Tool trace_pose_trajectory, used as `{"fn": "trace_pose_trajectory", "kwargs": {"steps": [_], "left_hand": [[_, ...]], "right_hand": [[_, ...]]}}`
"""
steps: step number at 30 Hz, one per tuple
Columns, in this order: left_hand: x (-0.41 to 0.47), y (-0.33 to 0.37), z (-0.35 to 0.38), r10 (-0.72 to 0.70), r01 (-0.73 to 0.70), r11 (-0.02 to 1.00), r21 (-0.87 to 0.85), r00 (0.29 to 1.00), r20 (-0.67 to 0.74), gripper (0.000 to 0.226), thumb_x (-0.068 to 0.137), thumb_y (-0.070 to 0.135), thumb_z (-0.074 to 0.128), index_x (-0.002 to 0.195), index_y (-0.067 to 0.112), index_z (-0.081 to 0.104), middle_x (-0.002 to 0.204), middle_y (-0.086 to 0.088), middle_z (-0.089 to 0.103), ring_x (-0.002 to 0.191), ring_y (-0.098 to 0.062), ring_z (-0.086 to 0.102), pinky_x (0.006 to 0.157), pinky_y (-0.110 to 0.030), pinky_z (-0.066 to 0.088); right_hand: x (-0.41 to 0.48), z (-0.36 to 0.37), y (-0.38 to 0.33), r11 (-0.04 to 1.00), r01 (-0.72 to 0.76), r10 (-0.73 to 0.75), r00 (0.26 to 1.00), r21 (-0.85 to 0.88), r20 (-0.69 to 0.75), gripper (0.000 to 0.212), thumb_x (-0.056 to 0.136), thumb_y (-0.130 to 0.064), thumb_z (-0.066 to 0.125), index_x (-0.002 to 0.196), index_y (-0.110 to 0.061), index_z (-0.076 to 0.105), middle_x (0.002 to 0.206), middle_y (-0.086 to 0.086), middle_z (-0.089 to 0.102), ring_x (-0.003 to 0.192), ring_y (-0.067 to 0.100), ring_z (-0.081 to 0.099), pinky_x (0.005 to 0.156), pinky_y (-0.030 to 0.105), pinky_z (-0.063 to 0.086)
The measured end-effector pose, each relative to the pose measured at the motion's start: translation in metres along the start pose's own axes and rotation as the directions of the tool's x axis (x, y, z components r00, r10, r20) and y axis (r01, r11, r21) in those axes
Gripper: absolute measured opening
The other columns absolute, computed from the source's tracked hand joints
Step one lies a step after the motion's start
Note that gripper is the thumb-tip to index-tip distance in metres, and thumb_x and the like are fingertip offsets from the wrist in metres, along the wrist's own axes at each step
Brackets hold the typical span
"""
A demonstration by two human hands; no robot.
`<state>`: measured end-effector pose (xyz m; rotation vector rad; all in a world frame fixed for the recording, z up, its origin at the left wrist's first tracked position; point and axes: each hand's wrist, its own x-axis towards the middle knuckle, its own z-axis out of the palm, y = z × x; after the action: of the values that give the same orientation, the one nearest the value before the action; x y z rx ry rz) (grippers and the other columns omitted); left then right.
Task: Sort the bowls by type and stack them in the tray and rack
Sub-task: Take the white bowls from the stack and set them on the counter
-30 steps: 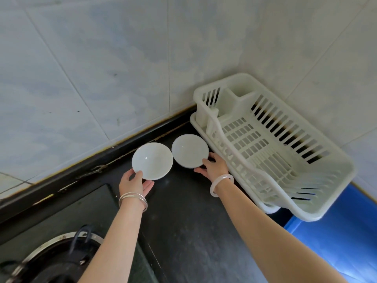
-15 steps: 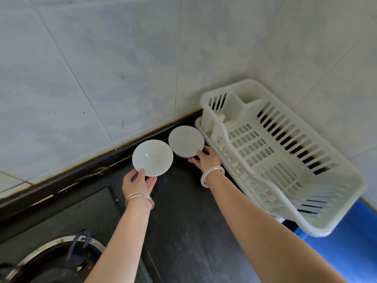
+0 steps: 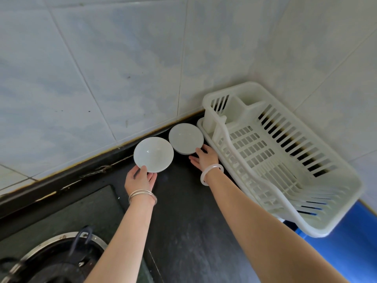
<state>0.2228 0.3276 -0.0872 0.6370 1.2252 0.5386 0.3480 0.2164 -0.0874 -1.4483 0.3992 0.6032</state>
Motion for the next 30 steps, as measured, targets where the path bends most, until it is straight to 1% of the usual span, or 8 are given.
{"fn": "trace_pose_trajectory", "kwargs": {"steps": [6, 10, 13, 16, 20, 22, 26, 30], "left_hand": [[-0.015, -0.007, -0.012, 0.083, -0.098, 0.985, 0.143, 0.991, 0.107, 0.04, 0.09, 0.008, 0.054, 0.129, 0.014, 0.053, 0.13, -0.006, 0.057, 0.108, -0.018, 0.057, 0.085, -0.034, 0.053], [-0.039, -0.017, -0.029, 0.072, -0.138, 0.948, 0.287, 0.971, 0.23, 0.041, 0.091, 0.008, 0.052, 0.133, 0.01, 0.048, 0.133, -0.012, 0.053, 0.11, -0.023, 0.056, 0.089, -0.033, 0.05], [-0.072, -0.032, -0.042, 0.032, -0.211, 0.869, 0.447, 0.927, 0.374, 0.032, 0.092, 0.013, 0.052, 0.123, 0.008, 0.057, 0.122, -0.011, 0.058, 0.1, -0.023, 0.06, 0.084, -0.032, 0.051], [-0.114, -0.054, -0.055, 0.006, -0.366, 0.729, 0.578, 0.848, 0.529, 0.025, 0.092, 0.015, 0.053, 0.113, 0.012, 0.064, 0.112, -0.009, 0.065, 0.087, -0.014, 0.065, 0.075, -0.024, 0.053], [-0.181, -0.091, -0.067, -0.102, -0.583, 0.47, 0.662, 0.709, 0.697, 0.022, 0.091, 0.016, 0.053, 0.107, 0.017, 0.068, 0.105, -0.006, 0.069, 0.084, -0.017, 0.067, 0.085, -0.036, 0.056], [-0.214, -0.112, -0.073, -0.147, -0.682, 0.364, 0.635, 0.631, 0.762, 0.022, 0.09, 0.018, 0.053, 0.105, 0.019, 0.069, 0.1, -0.003, 0.071, 0.085, -0.017, 0.066, 0.087, -0.035, 0.054], [-0.269, -0.153, -0.088, -0.25, -0.811, 0.227, 0.538, 0.486, 0.838, 0.023, 0.09, 0.024, 0.054, 0.109, 0.023, 0.067, 0.1, 0.005, 0.069, 0.078, -0.008, 0.061, 0.083, -0.023, 0.051], [-0.304, -0.186, -0.104, -0.334, -0.856, 0.135, 0.499, 0.434, 0.837, 0.029, 0.089, 0.03, 0.055, 0.117, 0.025, 0.061, 0.108, 0.007, 0.067, 0.085, -0.006, 0.06, 0.083, -0.021, 0.049]], "right_hand": [[-0.026, -0.015, -0.005, 0.995, -0.007, 0.012, 0.999, -0.103, 0.045, 0.039, 0.098, -0.019, 0.043, 0.137, -0.015, 0.043, 0.133, 0.01, 0.054, 0.092, 0.022, 0.061, 0.079, 0.03, 0.05], [-0.063, -0.041, -0.013, 0.977, 0.059, -0.042, 0.996, -0.206, 0.084, 0.032, 0.099, -0.023, 0.041, 0.128, -0.014, 0.051, 0.121, 0.007, 0.062, 0.089, 0.019, 0.064, 0.075, 0.026, 0.052], [-0.106, -0.072, -0.017, 0.956, 0.093, -0.061, 0.991, -0.277, 0.123, 0.025, 0.099, -0.023, 0.039, 0.114, -0.016, 0.058, 0.104, 0.003, 0.067, 0.078, 0.015, 0.066, 0.072, 0.024, 0.054], [-0.155, -0.117, -0.013, 0.924, 0.148, -0.106, 0.985, -0.353, 0.134, 0.022, 0.099, -0.024, 0.039, 0.102, -0.02, 0.061, 0.091, -0.001, 0.068, 0.073, 0.013, 0.066, 0.069, 0.024, 0.054], [-0.223, -0.194, 0.007, 0.879, 0.17, -0.182, 0.983, -0.446, 0.017, 0.021, 0.096, -0.023, 0.043, 0.091, -0.027, 0.063, 0.085, -0.004, 0.069, 0.067, 0.012, 0.065, 0.063, 0.021, 0.052], [-0.253, -0.232, 0.024, 0.865, 0.157, -0.214, 0.974, -0.477, -0.068, 0.024, 0.095, -0.02, 0.043, 0.085, -0.028, 0.064, 0.081, -0.005, 0.069, 0.065, 0.013, 0.064, 0.062, 0.022, 0.049], [-0.304, -0.301, 0.069, 0.812, 0.067, -0.263, 0.929, -0.58, -0.26, 0.024, 0.093, -0.016, 0.047, 0.082, -0.028, 0.064, 0.083, -0.004, 0.07, 0.07, 0.01, 0.065, 0.065, 0.023, 0.049], [-0.336, -0.353, 0.109, 0.675, -0.124, -0.317, 0.842, -0.727, -0.437, 0.019, 0.09, -0.017, 0.053, 0.099, -0.021, 0.069, 0.102, 0.002, 0.071, 0.093, 0.022, 0.064, 0.072, 0.023, 0.038]]}}
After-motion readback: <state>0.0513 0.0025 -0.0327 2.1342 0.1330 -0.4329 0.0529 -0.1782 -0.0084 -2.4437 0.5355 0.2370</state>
